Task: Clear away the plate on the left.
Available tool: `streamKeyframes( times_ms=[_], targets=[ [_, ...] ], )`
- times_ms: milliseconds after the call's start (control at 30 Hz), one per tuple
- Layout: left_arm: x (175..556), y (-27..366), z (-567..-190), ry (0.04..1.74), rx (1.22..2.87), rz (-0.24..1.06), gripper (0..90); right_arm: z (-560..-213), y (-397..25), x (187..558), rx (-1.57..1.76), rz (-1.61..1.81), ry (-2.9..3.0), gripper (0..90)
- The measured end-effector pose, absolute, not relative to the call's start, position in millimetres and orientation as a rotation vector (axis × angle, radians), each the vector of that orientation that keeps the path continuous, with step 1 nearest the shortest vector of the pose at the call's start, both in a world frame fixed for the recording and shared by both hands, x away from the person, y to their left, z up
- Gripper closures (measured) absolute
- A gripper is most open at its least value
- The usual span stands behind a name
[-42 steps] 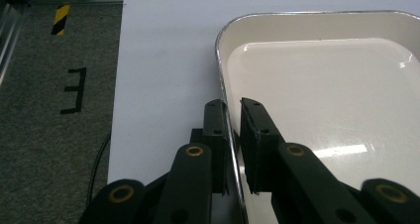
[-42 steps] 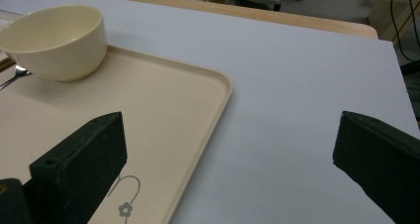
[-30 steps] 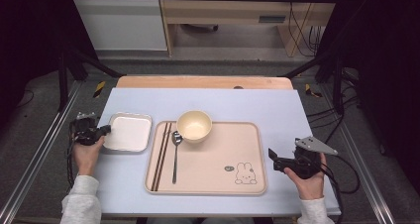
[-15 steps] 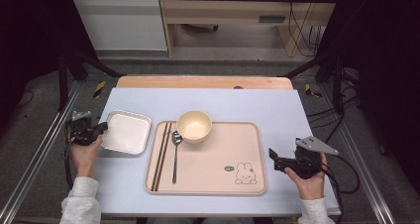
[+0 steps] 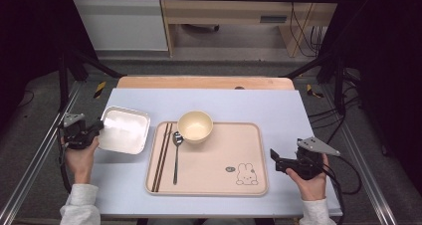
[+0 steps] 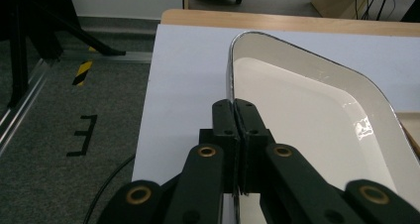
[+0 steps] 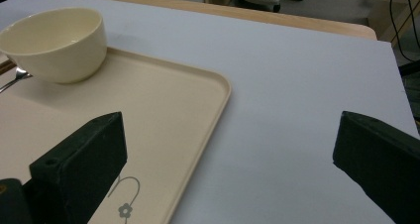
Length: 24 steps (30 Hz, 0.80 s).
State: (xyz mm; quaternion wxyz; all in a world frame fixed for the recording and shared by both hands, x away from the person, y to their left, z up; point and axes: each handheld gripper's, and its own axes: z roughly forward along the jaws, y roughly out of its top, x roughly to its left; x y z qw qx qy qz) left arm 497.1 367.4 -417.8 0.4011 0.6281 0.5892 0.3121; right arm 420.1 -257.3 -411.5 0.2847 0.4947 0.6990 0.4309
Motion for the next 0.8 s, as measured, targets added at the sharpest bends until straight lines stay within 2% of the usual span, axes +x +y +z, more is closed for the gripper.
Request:
streamKeyframes(
  times_ms=[800],
  targets=[
    [454.6,340.1,-389.1,1.317,1.528,0.834,88.9,-409.7,-257.8,417.8,1.309,1.152,1.868,0.6]
  ],
)
